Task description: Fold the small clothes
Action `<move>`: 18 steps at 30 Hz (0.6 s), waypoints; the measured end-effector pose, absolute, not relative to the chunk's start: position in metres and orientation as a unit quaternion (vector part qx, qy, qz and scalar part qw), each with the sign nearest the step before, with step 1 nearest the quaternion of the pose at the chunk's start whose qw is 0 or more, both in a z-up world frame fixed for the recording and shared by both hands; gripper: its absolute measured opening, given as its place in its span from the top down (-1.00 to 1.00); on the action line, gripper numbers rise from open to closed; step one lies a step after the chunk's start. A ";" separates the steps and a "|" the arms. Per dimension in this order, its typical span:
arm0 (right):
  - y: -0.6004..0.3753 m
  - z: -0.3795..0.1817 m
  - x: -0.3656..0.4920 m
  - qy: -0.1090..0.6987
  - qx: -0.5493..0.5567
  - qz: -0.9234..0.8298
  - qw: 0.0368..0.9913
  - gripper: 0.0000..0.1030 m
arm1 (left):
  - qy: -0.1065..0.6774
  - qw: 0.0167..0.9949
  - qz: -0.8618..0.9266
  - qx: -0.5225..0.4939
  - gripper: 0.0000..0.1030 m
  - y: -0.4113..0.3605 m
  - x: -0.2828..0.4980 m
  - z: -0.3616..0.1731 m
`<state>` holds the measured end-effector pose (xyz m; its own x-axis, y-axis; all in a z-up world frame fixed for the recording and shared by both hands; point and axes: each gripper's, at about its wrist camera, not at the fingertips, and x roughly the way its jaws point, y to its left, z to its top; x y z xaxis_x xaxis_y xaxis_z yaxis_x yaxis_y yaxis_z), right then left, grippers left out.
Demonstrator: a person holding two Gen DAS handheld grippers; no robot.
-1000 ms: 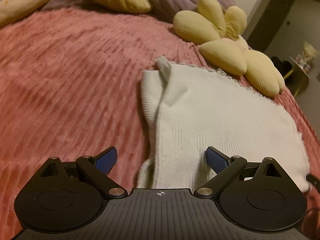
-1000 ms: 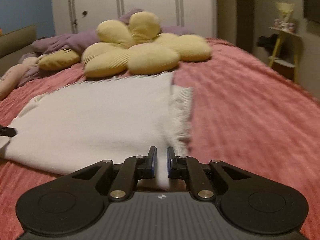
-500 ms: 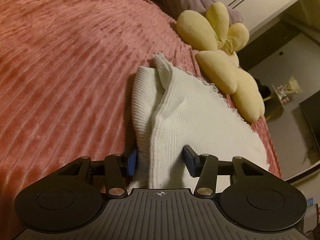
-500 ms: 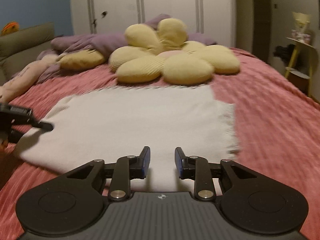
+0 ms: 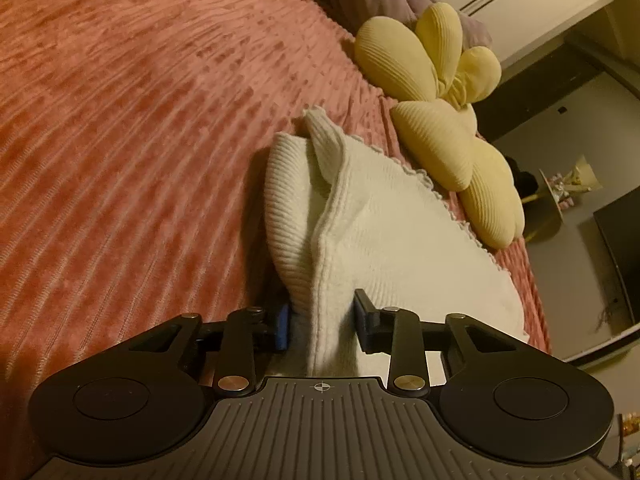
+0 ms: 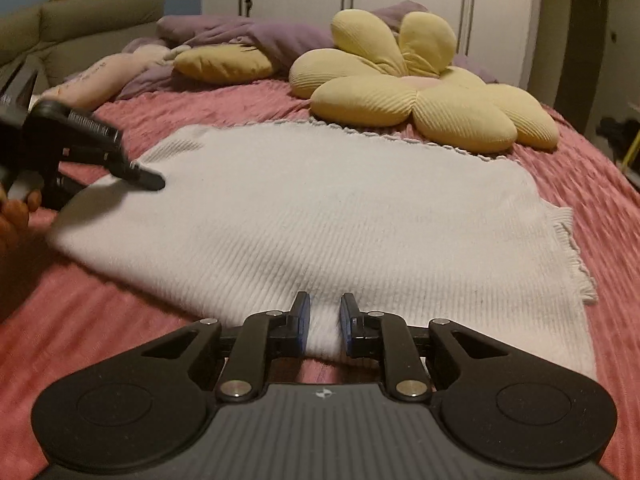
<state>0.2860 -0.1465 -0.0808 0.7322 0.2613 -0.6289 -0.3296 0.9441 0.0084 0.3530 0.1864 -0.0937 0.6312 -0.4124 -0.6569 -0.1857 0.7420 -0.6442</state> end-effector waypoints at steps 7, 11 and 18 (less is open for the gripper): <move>-0.138 -0.097 0.283 0.327 -0.078 0.177 0.925 0.67 | 0.427 0.826 -0.067 -0.363 0.41 0.185 0.355 -0.088; -0.157 -0.080 0.283 0.318 -0.025 0.188 0.929 0.67 | 0.422 0.840 -0.085 -0.330 0.43 0.169 0.357 -0.056; -0.210 -0.058 0.273 0.269 0.055 0.136 0.952 0.66 | 0.410 0.851 -0.154 -0.290 0.44 0.078 0.379 -0.001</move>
<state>0.2731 -0.2105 -0.0581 0.8186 0.2887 -0.4966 -0.2300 0.9569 0.1772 0.3792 0.0782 -0.0007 0.6167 -0.4995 -0.6085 0.0235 0.7843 -0.6200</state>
